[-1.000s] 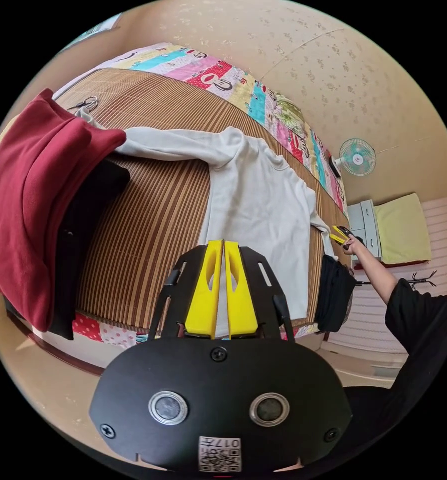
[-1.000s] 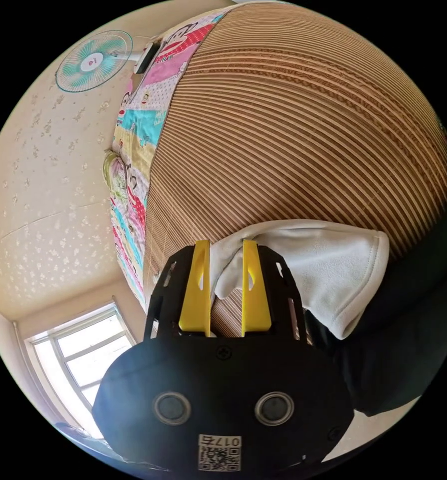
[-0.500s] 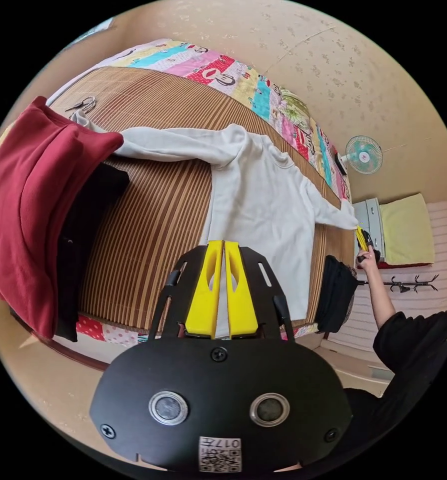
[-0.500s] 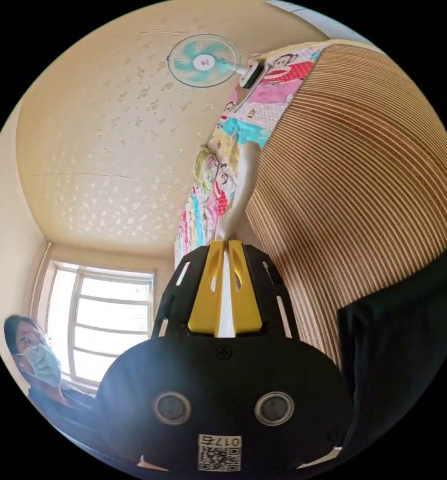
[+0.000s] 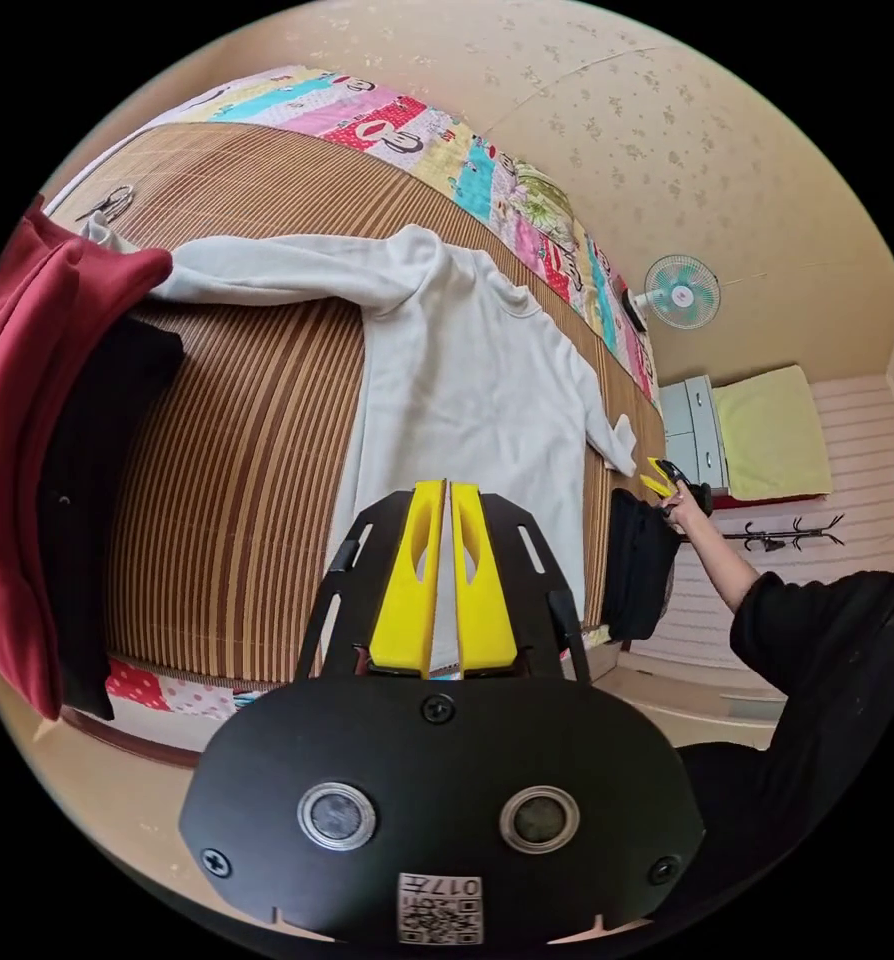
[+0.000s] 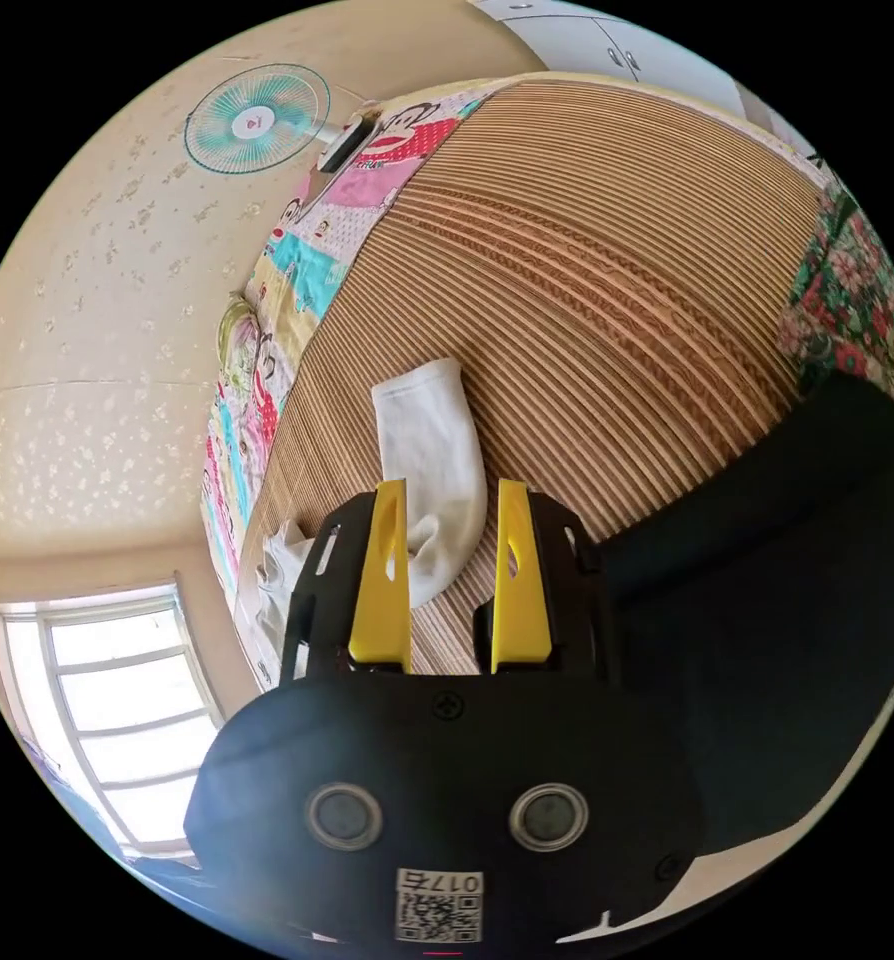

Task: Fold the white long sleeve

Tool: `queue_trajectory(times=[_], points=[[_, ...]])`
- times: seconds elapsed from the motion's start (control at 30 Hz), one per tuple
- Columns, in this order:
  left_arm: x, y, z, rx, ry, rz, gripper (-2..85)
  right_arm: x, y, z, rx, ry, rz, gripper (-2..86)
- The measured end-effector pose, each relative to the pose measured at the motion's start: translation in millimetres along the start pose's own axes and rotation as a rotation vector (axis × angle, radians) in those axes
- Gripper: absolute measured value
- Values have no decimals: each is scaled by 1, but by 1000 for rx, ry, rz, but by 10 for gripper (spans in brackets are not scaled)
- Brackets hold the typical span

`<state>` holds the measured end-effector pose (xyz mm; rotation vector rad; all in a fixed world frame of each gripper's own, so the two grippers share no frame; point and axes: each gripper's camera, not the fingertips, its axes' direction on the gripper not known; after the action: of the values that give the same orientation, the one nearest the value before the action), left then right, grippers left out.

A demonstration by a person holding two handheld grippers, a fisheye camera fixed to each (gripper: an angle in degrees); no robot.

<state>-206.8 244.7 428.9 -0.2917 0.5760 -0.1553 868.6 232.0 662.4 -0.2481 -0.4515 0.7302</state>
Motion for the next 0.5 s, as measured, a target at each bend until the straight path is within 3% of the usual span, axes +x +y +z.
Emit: queue_trajectory(times=[0.2, 0.37, 0.4, 0.5], points=[[57, -19, 54, -198, -110, 266, -1, -32, -28, 29, 72, 81, -36, 131], [67, -23, 69, -233, -93, 286, -2, -97, -11, 64, -112, 292, -267, 54], [69, -24, 69, -232, -119, 296, -2, -102, -7, 59, -101, 286, -292, 51], [76, -24, 69, -247, -206, 352, -6, -106, 17, -15, 173, 51, -312, 40]])
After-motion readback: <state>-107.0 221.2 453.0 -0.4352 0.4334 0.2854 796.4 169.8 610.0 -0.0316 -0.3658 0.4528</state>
